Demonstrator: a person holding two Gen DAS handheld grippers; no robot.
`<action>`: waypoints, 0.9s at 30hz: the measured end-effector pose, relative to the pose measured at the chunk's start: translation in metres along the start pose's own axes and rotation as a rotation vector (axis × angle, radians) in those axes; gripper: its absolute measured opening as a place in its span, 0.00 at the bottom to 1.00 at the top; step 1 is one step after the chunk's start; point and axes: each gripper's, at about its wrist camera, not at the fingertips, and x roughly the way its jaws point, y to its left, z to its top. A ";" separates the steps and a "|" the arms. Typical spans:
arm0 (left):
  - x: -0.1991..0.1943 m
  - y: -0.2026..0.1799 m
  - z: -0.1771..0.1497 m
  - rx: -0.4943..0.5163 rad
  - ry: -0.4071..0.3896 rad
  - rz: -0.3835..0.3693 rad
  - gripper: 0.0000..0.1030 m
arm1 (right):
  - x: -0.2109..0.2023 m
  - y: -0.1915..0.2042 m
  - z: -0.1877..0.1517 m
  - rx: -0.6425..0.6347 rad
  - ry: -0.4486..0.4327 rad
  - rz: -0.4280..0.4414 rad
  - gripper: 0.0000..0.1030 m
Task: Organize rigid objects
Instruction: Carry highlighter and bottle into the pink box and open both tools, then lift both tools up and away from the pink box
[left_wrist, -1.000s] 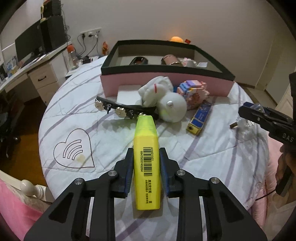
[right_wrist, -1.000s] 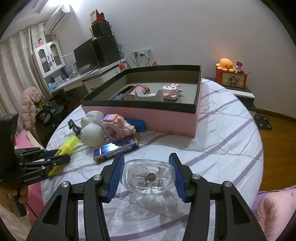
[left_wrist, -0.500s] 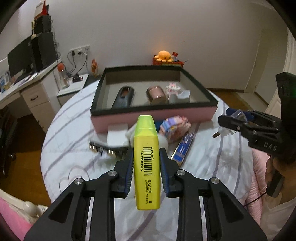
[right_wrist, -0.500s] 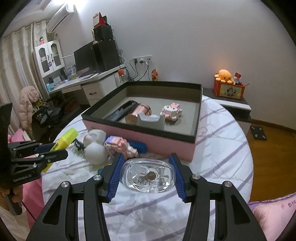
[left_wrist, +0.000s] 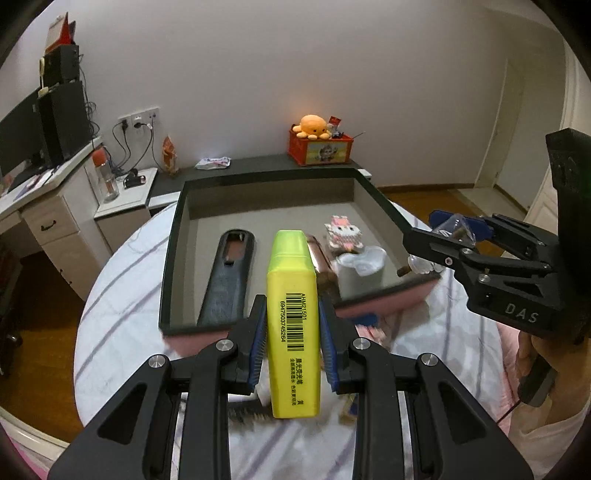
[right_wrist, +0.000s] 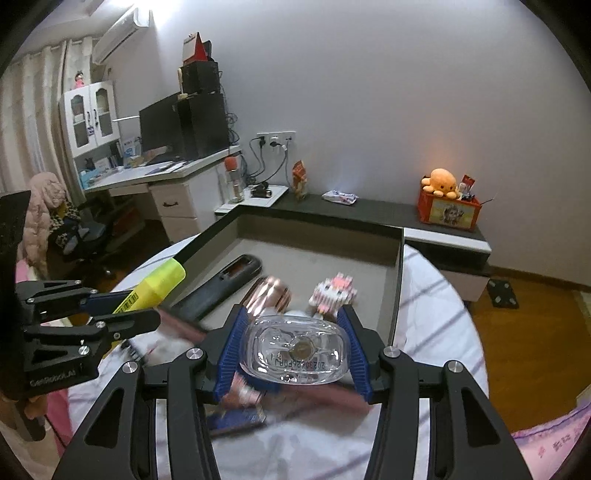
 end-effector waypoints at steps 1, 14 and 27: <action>0.006 0.003 0.005 -0.001 0.005 -0.008 0.26 | 0.005 -0.002 0.003 0.001 0.001 -0.012 0.50; 0.075 0.023 0.021 -0.028 0.111 -0.003 0.26 | 0.057 -0.026 0.011 0.024 0.052 -0.108 0.50; 0.051 0.040 0.008 -0.118 0.069 0.072 0.94 | 0.046 -0.027 0.010 0.058 0.012 -0.131 0.80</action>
